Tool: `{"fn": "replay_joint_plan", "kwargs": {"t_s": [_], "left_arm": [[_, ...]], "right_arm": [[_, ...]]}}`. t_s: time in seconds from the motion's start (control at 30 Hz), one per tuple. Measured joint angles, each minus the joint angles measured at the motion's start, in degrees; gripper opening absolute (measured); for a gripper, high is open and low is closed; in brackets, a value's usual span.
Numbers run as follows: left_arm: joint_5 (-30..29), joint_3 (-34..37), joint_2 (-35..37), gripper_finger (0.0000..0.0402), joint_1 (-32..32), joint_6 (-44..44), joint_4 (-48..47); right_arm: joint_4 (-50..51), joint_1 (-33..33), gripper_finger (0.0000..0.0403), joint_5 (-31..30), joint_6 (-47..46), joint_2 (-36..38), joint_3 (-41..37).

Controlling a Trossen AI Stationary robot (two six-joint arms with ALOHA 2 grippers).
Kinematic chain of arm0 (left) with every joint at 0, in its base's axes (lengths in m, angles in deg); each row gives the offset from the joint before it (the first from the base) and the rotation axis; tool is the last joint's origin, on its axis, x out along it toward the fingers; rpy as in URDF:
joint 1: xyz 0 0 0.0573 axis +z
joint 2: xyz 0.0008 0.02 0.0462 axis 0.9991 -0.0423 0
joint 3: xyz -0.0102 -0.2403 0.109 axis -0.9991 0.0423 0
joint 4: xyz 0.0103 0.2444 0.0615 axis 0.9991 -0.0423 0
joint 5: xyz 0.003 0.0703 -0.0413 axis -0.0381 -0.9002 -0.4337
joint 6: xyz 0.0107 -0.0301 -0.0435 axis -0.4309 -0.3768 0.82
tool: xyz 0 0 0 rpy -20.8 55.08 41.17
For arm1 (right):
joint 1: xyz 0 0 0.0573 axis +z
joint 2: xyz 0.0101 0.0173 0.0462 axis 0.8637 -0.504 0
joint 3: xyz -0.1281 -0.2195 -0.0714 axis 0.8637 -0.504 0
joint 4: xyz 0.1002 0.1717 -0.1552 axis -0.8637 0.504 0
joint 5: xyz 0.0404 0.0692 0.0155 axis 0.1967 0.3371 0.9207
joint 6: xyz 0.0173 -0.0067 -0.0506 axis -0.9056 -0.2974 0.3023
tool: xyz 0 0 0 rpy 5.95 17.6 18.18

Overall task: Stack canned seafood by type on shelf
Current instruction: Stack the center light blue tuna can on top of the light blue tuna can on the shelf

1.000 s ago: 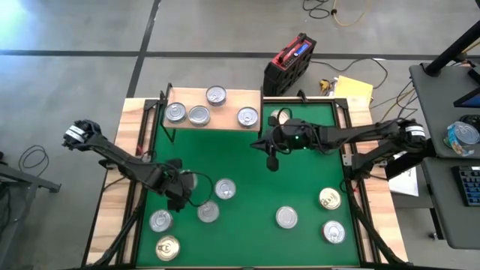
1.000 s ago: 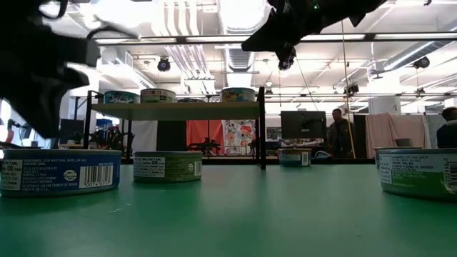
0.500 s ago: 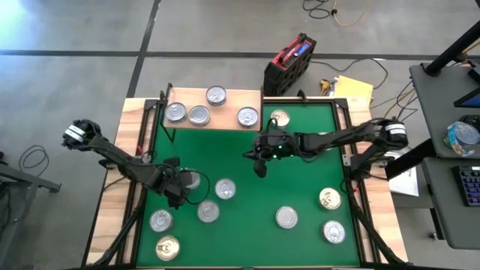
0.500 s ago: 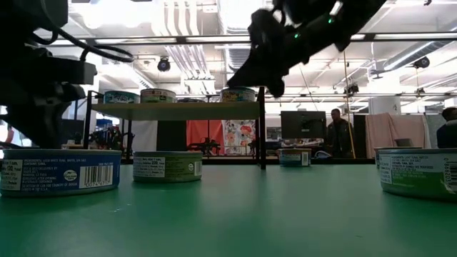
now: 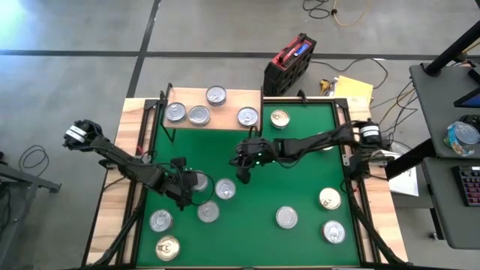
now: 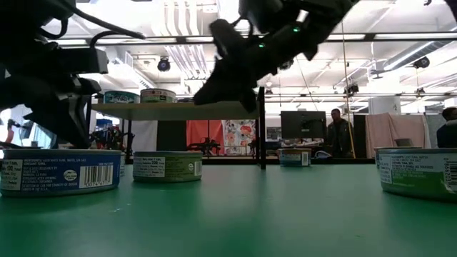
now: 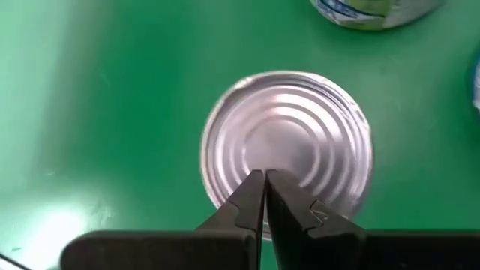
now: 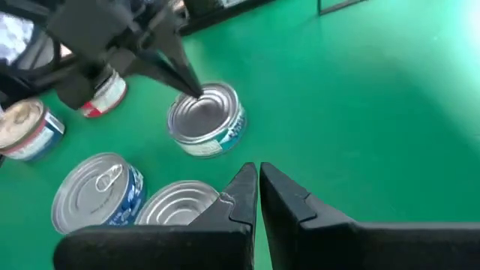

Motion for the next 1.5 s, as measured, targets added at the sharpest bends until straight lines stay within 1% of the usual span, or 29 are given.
{"fn": "replay_joint_plan", "kwargs": {"t_s": [0.13, 0.2, 0.3, 0.4, 0.53, 0.63, 0.77, 0.9, 1.07, 1.3, 1.5], "left_arm": [[0.0, -0.3, 0.0, 0.0000, -0.3, 0.0, -1.1], [1.3, -1.0, 0.2, 0.0000, -0.9, -0.1, -2.9], [2.6, -2.3, 0.2, 0.0000, -2.0, -0.9, -5.4], [3.7, -2.7, 0.3, 0.0000, -3.1, -2.5, -5.9], [3.9, -0.3, 0.3, 0.0000, -3.5, -4.4, -4.6], [2.4, 1.4, 0.5, 0.0000, -3.4, -5.1, -1.2], [1.4, 2.6, 0.6, 0.0000, -3.5, -4.8, 0.4], [1.3, 2.9, 0.6, 0.0000, -3.5, -4.6, 1.2], [2.2, 3.1, 0.6, 0.0000, -3.6, -4.4, 1.8], [2.9, 4.1, 0.6, 0.0000, -5.2, -2.4, 4.1], [3.1, 4.2, 0.6, 0.0000, -6.3, 0.9, 5.0]], "right_arm": [[2.8, 0.8, 0.0009, 0.1, -0.4, -3.4, 4.6], [3.7, 1.0, 0.0009, 0.3, 0.1, -4.8, 6.4], [5.0, 1.2, 0.0009, 0.1, 0.0, -6.0, 7.8], [4.7, 1.3, 0.0009, 0.0, -2.0, -7.0, 8.8], [4.8, 1.3, 0.0009, 0.0, -5.5, -10.1, 10.9], [5.0, 1.4, 0.0009, 0.0, -8.1, -13.8, 13.2], [4.8, 1.4, 0.0018, 0.0, -10.6, -17.9, 17.5], [6.6, 1.5, 0.0048, 0.2, -11.7, -21.2, 21.9], [9.8, 1.6, 0.0110, -0.2, -13.6, -22.8, 25.8], [10.2, 1.6, 0.0200, -1.5, -13.7, -23.0, 26.3], [10.2, 1.4, 0.0247, -1.6, -13.5, -23.9, 26.2]]}}
